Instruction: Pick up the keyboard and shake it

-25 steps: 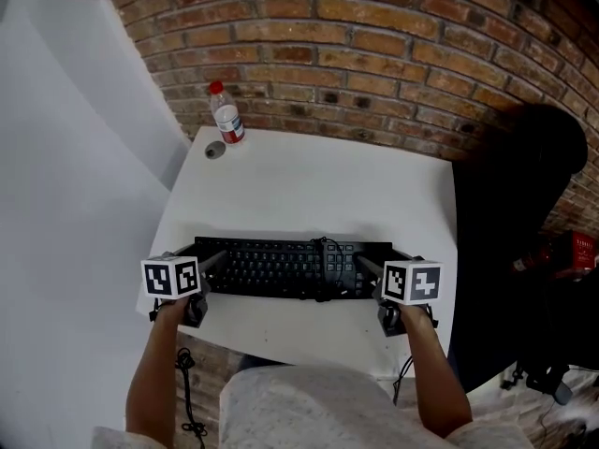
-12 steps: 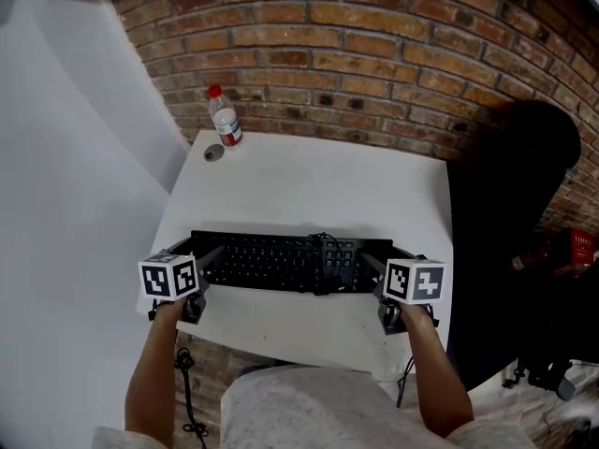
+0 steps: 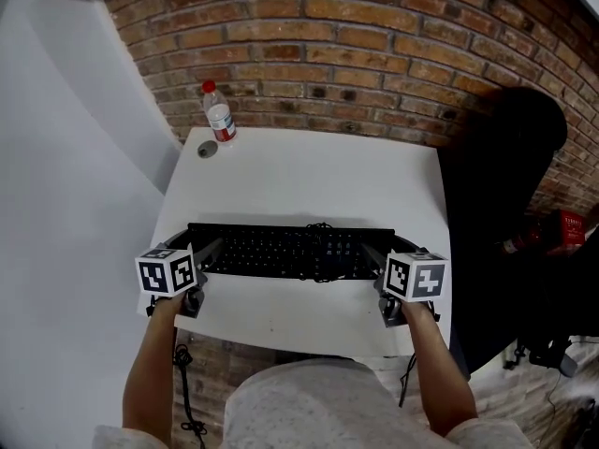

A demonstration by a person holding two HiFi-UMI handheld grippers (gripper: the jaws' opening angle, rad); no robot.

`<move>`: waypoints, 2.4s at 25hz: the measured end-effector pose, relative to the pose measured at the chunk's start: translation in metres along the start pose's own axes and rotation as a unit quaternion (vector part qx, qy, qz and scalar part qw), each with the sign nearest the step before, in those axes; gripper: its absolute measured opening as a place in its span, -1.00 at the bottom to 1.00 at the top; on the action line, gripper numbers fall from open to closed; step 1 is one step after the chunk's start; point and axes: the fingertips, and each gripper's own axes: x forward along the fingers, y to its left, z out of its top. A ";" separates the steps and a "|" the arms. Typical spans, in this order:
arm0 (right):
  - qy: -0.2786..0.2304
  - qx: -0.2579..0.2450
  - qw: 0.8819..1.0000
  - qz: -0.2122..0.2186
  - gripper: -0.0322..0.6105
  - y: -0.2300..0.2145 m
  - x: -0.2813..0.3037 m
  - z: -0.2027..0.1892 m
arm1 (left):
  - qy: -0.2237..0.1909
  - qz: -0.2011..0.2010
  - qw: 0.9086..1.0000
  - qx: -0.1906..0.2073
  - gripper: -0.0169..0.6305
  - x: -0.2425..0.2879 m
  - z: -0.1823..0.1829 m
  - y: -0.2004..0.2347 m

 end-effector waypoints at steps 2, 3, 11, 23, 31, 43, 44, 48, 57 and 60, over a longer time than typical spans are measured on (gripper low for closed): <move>-0.005 -0.004 1.000 -0.006 0.05 0.002 -0.003 -0.001 | 0.000 -0.006 1.000 -0.001 0.17 0.000 -0.002 0.001; -0.008 -0.005 1.000 -0.008 0.05 0.003 -0.004 -0.001 | 0.000 -0.008 1.000 0.000 0.17 0.000 -0.002 0.001; -0.042 -0.021 0.999 -0.021 0.05 0.011 -0.015 0.005 | -0.013 -0.024 1.000 0.013 0.17 -0.003 0.006 0.002; -0.074 -0.052 0.995 -0.039 0.05 0.018 -0.020 0.000 | -0.013 -0.027 0.998 0.055 0.12 -0.009 0.003 0.006; -0.079 -0.053 0.994 -0.045 0.05 0.025 -0.032 -0.008 | -0.026 -0.030 0.997 0.060 0.10 -0.024 -0.001 0.002; -0.089 -0.064 0.992 -0.055 0.04 0.036 -0.055 -0.026 | -0.038 -0.031 0.997 0.067 0.07 -0.049 -0.016 -0.004; -0.089 -0.064 0.992 -0.056 0.04 0.037 -0.056 -0.028 | -0.038 -0.030 0.997 0.067 0.06 -0.051 -0.017 -0.004; -0.091 -0.067 0.992 -0.062 0.04 0.040 -0.063 -0.033 | -0.038 -0.031 0.996 0.069 0.05 -0.058 -0.022 -0.007; -0.090 -0.072 0.991 -0.072 0.04 0.046 -0.074 -0.047 | -0.038 -0.030 0.996 0.076 0.03 -0.070 -0.034 -0.008; -0.090 -0.071 0.991 -0.074 0.04 0.048 -0.077 -0.051 | -0.037 -0.031 0.996 0.077 0.02 -0.075 -0.037 -0.008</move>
